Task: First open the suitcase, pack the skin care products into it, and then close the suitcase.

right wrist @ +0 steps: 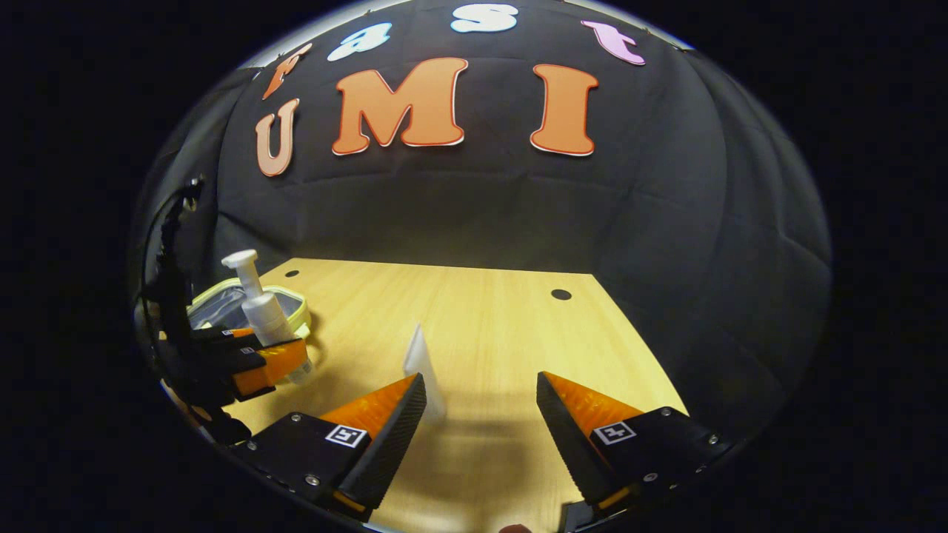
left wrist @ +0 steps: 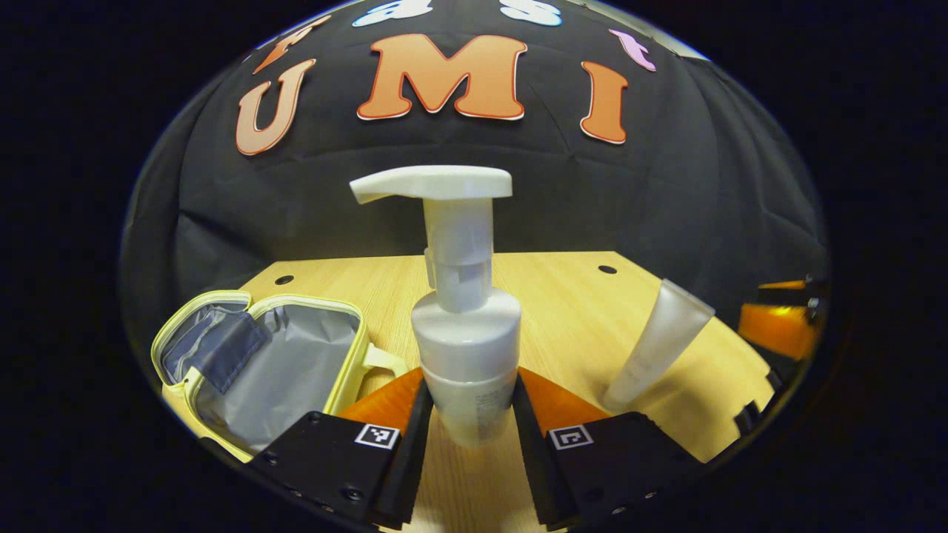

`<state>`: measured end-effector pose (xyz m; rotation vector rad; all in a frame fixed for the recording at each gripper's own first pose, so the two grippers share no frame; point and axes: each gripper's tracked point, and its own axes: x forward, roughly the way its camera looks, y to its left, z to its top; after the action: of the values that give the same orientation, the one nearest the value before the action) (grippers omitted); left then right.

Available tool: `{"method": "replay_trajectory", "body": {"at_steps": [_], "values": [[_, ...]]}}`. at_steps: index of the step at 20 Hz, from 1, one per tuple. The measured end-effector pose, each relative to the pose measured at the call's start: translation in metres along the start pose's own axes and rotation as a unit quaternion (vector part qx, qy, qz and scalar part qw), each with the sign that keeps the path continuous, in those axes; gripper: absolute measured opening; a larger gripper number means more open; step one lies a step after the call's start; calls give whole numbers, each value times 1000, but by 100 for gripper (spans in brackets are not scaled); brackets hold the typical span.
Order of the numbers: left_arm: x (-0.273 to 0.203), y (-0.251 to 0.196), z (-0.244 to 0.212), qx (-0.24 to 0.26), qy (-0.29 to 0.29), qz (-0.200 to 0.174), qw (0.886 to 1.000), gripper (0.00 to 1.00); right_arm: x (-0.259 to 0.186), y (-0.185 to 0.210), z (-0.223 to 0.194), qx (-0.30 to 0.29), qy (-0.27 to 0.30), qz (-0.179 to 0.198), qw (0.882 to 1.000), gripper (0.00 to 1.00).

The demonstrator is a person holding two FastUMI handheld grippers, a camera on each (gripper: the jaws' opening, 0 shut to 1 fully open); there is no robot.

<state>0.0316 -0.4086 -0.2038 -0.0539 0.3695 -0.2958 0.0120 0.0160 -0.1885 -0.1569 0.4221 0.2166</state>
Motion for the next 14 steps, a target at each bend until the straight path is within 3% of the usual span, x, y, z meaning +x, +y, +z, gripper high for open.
{"method": "replay_trajectory", "body": {"at_steps": [5,9,14], "values": [[-50,36,43,29,-9,9,1000,59,9,34,0,1,6,11,1000,95],[-87,80,63,38,-12,23,999,59,29,53,-12,-32,19,9,999,96],[-128,141,62,38,0,61,997,59,57,58,-51,-6,80,3,997,96]]}}
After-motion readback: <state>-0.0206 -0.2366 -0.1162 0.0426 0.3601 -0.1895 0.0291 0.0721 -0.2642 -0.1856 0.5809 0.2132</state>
